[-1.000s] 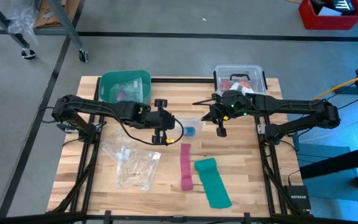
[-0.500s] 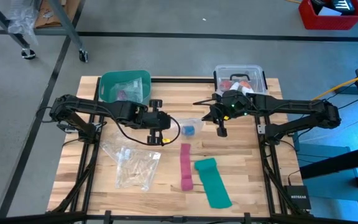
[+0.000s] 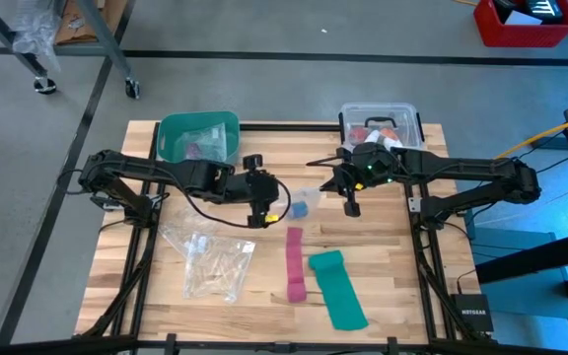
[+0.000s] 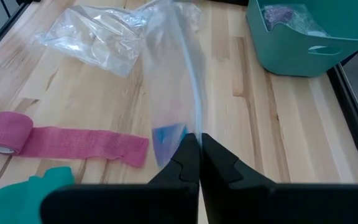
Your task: Roll bandage
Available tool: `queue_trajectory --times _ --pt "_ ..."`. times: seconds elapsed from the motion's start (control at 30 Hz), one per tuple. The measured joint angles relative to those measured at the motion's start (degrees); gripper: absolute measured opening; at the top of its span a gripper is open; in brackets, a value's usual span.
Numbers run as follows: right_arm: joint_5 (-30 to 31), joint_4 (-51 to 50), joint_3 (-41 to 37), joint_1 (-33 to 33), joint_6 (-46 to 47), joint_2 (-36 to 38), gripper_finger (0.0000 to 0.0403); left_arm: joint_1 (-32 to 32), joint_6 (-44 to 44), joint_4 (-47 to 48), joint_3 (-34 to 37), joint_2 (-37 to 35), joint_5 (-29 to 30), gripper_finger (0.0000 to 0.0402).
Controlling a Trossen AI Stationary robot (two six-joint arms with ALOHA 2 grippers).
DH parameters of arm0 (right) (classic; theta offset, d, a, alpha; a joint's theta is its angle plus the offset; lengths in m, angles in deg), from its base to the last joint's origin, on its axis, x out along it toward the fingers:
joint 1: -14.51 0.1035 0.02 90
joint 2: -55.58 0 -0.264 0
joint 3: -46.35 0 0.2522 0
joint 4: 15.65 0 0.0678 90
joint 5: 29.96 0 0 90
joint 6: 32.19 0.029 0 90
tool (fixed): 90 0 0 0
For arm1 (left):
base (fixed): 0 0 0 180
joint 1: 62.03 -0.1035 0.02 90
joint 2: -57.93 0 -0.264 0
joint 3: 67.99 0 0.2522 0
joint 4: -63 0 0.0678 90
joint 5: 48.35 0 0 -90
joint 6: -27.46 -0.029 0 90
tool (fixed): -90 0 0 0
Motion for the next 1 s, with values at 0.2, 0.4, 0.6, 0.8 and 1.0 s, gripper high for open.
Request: queue_trajectory --times 0.2,0.4,0.6,0.8,1.0 --pt "0.0 3.08 0.0 0.0 0.02 -0.02 0.0001 -0.04 0.38 -1.43 -0.02 1.04 -0.67 0.0184" --pt "0.0 6.27 0.0 0.0 0.02 -0.04 0.0001 0.07 0.44 -3.47 -0.02 1.51 -2.49 0.0169" --pt "1.56 5.31 0.0 0.0 0.03 -0.09 0.0001 0.04 0.24 -6.84 -0.07 1.51 -2.49 0.0164" --pt "1.57 4.8 0.0 0.0 0.02 -0.09 0.0001 -0.02 0.92 -11.02 -0.07 1.51 1.25 0.0164" --pt "1.61 4.85 0.0 0.0 0.02 -0.09 0.0001 0.2 2.68 -17.6 -0.07 1.51 2.69 0.0164"
